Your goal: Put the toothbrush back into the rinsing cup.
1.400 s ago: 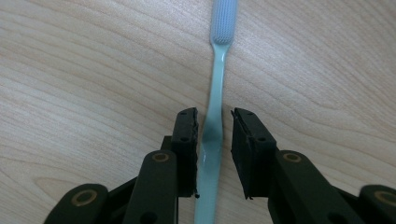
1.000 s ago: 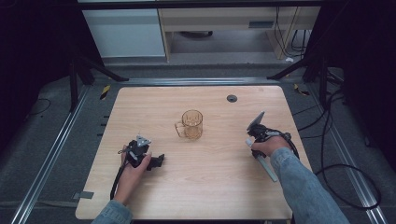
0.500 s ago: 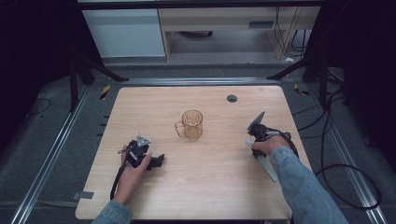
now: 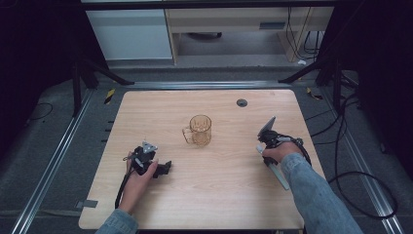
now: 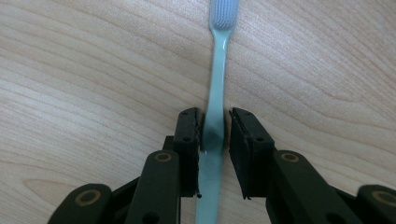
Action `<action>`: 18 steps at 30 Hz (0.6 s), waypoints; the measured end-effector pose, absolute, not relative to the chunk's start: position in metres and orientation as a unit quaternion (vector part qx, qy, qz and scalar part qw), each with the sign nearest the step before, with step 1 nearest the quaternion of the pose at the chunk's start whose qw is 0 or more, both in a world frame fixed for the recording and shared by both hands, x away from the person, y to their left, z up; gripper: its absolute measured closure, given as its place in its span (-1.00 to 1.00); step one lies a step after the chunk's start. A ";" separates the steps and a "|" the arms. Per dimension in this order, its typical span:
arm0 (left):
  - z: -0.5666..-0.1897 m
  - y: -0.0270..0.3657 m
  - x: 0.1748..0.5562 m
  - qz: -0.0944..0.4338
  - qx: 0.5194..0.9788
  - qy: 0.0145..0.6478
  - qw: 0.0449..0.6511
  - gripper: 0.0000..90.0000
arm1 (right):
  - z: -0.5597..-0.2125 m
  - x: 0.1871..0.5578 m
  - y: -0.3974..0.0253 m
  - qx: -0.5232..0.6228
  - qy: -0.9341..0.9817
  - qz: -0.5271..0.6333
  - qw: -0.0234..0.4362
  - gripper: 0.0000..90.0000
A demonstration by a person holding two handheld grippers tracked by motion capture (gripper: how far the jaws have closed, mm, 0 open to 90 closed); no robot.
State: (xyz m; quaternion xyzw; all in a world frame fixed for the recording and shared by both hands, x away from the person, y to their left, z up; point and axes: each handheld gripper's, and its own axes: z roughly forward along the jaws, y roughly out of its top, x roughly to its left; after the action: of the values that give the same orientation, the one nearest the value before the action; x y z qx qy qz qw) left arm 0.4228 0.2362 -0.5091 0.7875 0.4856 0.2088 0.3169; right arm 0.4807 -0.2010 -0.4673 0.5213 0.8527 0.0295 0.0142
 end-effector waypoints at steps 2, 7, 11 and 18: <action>-0.509 0.236 0.423 0.209 0.787 0.486 0.318 -1.00 | -0.467 0.481 -0.201 0.521 0.853 0.029 0.014 0.61; -0.509 0.236 0.423 0.209 0.787 0.486 0.317 -1.00 | -0.467 0.482 -0.202 0.523 0.852 0.028 0.011 0.63; -0.509 0.236 0.423 0.209 0.788 0.485 0.317 -1.00 | -0.467 0.482 -0.202 0.526 0.850 0.026 0.010 0.65; -0.509 0.236 0.423 0.209 0.788 0.485 0.317 -1.00 | -0.467 0.484 -0.201 0.526 0.850 0.019 0.011 0.73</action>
State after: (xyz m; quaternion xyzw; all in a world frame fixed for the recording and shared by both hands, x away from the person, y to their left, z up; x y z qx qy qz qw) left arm 0.4229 0.2361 -0.5092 0.7876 0.4852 0.2092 0.3171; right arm 0.4839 -0.2012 -0.4672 0.5262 0.8501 0.0189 0.0107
